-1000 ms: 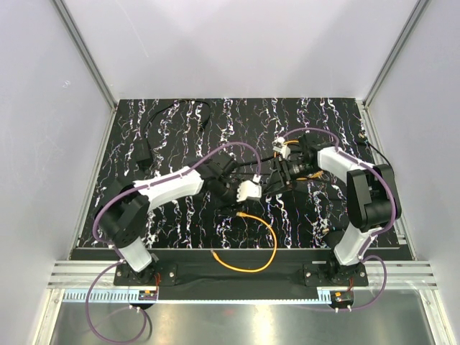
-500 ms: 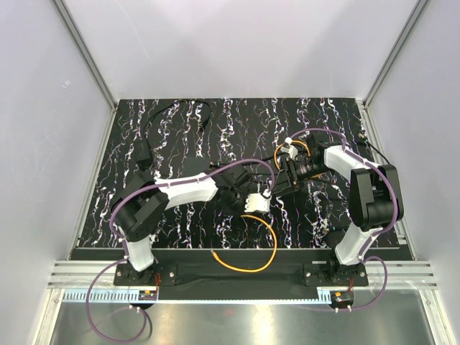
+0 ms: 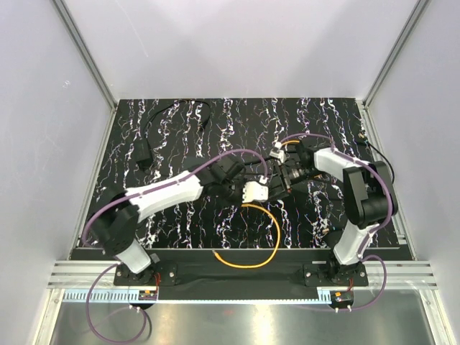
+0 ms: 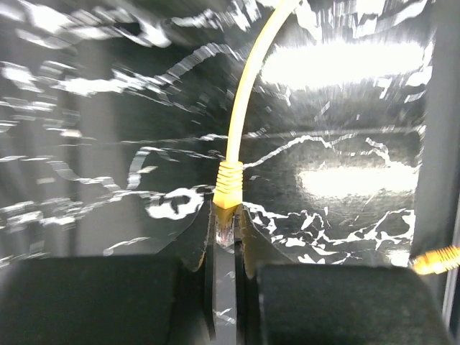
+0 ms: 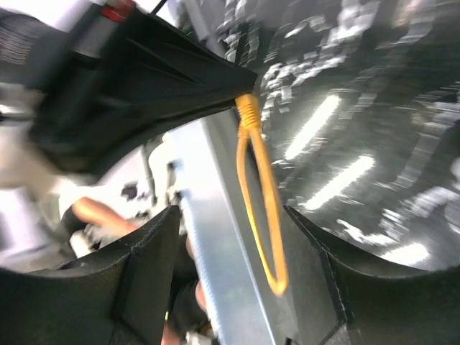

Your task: Insert the plug into the switch port

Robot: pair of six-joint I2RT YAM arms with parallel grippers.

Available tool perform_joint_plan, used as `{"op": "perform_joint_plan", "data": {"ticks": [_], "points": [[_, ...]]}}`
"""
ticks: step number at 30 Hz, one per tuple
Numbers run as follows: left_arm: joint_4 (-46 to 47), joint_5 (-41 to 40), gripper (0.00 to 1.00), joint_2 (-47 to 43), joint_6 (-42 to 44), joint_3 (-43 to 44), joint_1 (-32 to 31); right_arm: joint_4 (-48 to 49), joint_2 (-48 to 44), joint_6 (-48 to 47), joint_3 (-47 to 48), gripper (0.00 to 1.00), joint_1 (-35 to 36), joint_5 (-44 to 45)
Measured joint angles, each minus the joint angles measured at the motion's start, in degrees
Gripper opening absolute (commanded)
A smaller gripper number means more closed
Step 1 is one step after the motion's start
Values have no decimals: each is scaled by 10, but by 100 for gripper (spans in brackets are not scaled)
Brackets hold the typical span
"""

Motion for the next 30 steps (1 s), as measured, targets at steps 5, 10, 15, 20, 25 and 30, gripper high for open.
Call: {"op": "perform_joint_plan", "data": {"ticks": [5,10,15,20,25,30], "points": [[14,0,0,-57,-21,13,0,-84,48,-78,28,62,47,-70],[14,0,0,-61,-33,16,0,-223,140,-296,133,41,59,-130],[13,-3,0,-62,-34,16,0,-272,165,-400,148,38,62,-147],[12,-5,0,-80,-32,16,-1,-295,162,-422,147,39,78,-152],[10,-10,0,-95,-28,16,-5,-303,162,-436,147,3,87,-153],[5,-12,33,-100,-22,16,-7,-306,155,-443,149,0,90,-151]]}}
